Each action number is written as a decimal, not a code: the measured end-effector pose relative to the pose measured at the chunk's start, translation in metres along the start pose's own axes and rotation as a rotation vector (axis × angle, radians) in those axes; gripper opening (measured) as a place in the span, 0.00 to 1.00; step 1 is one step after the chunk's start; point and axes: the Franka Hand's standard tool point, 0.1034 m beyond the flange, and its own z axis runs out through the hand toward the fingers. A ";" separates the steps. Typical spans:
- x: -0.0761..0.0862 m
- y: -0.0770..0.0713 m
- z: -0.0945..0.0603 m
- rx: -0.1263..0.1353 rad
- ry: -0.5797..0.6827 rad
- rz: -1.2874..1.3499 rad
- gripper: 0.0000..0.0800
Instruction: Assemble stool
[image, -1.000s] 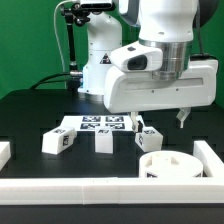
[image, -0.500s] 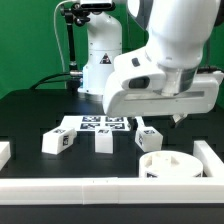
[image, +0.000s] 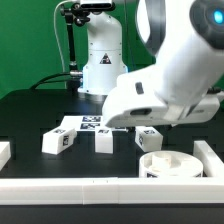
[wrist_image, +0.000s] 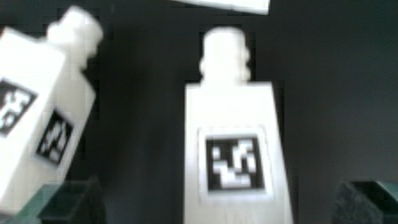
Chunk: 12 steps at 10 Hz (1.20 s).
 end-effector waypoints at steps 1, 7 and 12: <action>0.004 -0.001 0.002 0.000 -0.060 0.001 0.81; 0.016 -0.009 0.015 -0.005 -0.148 -0.018 0.81; 0.019 -0.009 0.024 -0.003 -0.117 -0.036 0.81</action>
Offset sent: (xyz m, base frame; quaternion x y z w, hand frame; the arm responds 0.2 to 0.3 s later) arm -0.0042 0.0044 -0.0099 -0.0024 -0.1195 0.0036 0.9928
